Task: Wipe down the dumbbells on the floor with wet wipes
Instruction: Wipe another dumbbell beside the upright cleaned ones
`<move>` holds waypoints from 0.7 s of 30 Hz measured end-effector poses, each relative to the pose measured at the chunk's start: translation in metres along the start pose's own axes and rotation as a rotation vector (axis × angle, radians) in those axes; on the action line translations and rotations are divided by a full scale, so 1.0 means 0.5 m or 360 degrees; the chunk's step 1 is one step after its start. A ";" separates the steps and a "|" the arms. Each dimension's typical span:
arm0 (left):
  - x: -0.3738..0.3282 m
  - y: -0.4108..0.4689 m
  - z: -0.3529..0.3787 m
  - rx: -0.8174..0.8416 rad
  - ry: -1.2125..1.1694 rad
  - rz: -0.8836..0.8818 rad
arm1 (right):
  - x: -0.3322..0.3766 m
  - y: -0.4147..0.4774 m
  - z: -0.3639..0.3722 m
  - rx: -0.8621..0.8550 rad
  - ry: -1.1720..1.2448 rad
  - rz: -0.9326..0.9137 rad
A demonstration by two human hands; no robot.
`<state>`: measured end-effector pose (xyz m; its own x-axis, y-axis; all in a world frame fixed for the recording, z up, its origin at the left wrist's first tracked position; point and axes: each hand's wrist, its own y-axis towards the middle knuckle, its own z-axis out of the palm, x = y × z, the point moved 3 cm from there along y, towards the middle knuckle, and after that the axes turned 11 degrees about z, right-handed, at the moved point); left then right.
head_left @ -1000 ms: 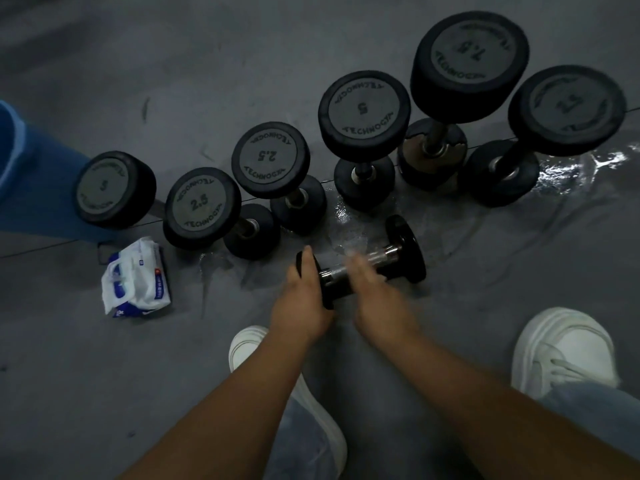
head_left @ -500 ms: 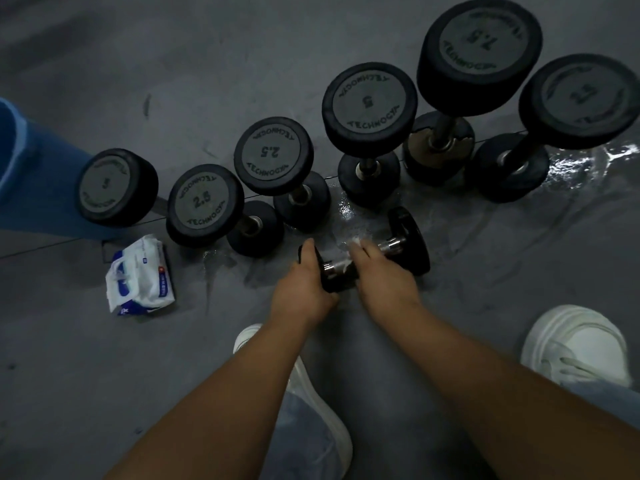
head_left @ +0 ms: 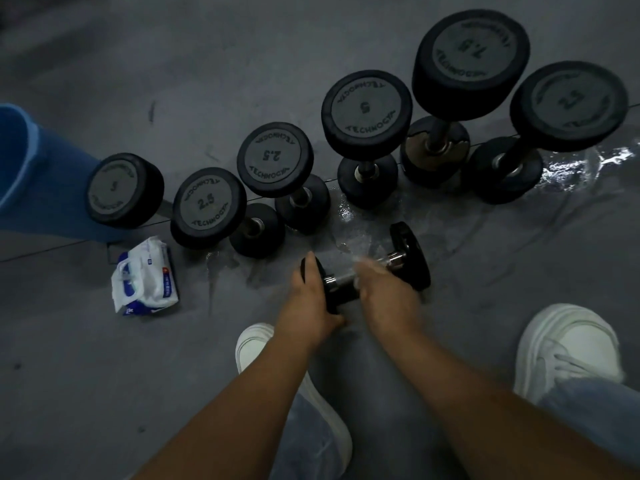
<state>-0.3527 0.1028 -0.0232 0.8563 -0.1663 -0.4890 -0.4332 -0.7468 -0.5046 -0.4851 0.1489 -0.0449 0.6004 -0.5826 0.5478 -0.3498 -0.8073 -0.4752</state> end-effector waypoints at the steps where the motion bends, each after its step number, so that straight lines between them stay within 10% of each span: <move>1: 0.001 0.002 0.002 0.0003 0.0019 -0.0006 | 0.015 -0.004 0.004 0.0121 -0.0166 -0.0161; 21: 0.018 0.057 -0.029 0.0052 0.0043 -0.0089 | -0.009 0.040 -0.003 -0.0190 0.0065 0.0120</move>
<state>-0.3533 0.0708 -0.0313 0.8864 -0.1429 -0.4402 -0.3933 -0.7340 -0.5537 -0.4960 0.1354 -0.0557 0.5401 -0.6434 0.5425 -0.4774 -0.7651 -0.4321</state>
